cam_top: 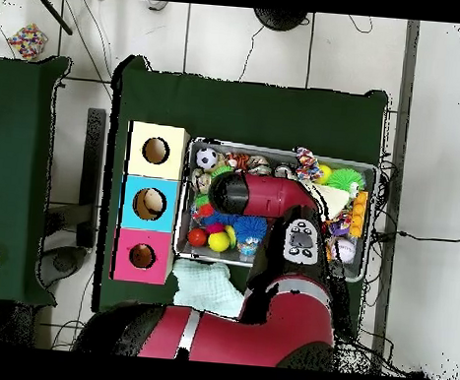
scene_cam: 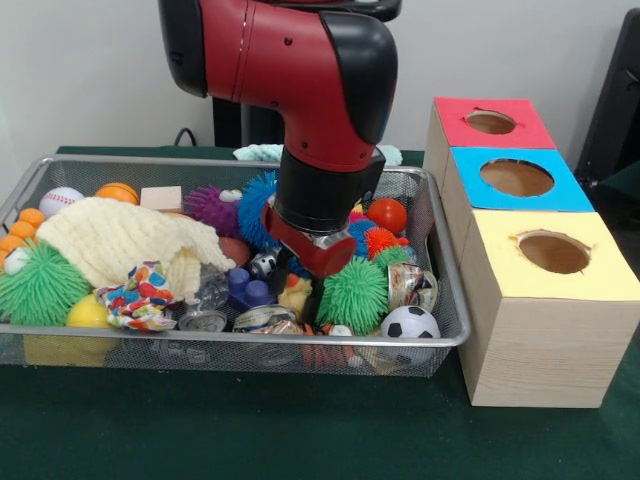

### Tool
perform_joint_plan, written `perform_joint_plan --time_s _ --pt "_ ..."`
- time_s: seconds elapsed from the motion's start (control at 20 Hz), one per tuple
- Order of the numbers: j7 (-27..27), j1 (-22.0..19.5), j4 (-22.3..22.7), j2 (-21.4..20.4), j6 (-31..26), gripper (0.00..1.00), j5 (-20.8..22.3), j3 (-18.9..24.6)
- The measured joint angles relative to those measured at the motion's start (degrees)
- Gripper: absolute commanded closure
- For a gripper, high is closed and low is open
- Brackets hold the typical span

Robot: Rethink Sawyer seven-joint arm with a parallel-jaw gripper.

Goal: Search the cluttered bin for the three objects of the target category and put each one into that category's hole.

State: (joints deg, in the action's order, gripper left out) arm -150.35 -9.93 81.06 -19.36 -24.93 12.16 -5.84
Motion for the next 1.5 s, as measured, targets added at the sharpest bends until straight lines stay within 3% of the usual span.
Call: perform_joint_plan --time_s 0.9,0.95,1.5 --pt "0.0 -0.1 -1.1 1.6 0.0 0.0 0.6 -1.0" --pt "0.0 -0.8 -1.1 1.7 0.0 1.0 0.6 -0.3" --pt "0.0 -3.4 -1.2 1.3 -1.8 1.0 0.6 2.2"
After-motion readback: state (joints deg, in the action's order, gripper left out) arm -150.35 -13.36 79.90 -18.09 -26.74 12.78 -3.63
